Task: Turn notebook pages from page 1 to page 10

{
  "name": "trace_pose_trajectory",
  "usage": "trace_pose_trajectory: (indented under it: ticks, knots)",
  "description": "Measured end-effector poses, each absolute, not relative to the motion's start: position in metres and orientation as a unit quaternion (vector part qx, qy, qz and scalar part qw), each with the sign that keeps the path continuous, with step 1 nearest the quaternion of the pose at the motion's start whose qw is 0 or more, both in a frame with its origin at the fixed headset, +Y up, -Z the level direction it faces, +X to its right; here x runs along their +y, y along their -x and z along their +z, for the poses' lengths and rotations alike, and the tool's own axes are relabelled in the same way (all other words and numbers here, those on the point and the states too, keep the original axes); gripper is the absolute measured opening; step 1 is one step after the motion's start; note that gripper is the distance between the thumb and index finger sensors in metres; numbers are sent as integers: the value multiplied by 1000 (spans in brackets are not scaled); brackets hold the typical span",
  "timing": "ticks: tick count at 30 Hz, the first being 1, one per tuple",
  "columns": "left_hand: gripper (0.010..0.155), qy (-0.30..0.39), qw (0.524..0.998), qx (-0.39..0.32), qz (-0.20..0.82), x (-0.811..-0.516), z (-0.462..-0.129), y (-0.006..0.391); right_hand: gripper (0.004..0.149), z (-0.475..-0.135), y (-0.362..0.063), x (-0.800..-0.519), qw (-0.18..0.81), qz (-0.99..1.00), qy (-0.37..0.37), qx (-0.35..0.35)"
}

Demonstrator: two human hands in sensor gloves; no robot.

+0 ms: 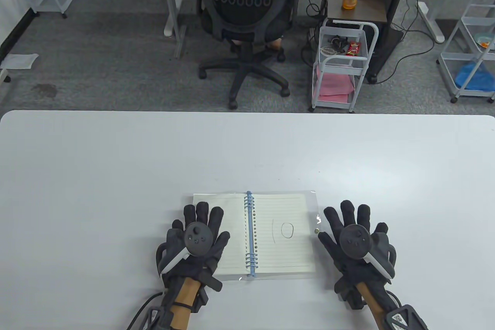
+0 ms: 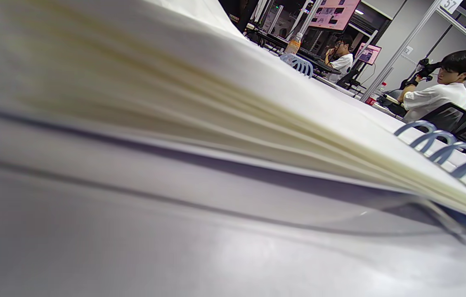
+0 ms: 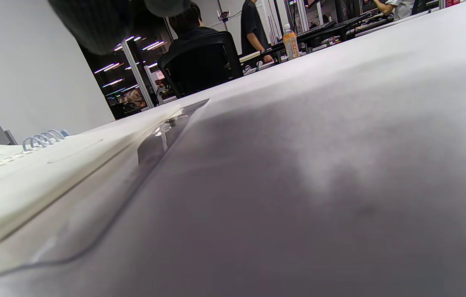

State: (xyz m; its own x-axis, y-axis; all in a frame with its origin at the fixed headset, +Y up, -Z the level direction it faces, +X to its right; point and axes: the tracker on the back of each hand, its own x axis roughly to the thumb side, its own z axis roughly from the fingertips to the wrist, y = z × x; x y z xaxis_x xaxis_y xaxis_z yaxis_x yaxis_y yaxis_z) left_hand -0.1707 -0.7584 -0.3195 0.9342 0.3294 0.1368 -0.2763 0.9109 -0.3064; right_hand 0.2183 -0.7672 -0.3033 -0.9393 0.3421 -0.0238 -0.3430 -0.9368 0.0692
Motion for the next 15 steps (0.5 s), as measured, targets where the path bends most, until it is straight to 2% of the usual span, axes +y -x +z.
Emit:
trace_pose_trajectory:
  ticks: [15]
  knots:
    - [70, 148, 972, -92, 160, -760, -320, 171, 62, -303, -216, -768, 169, 985, 3, 38]
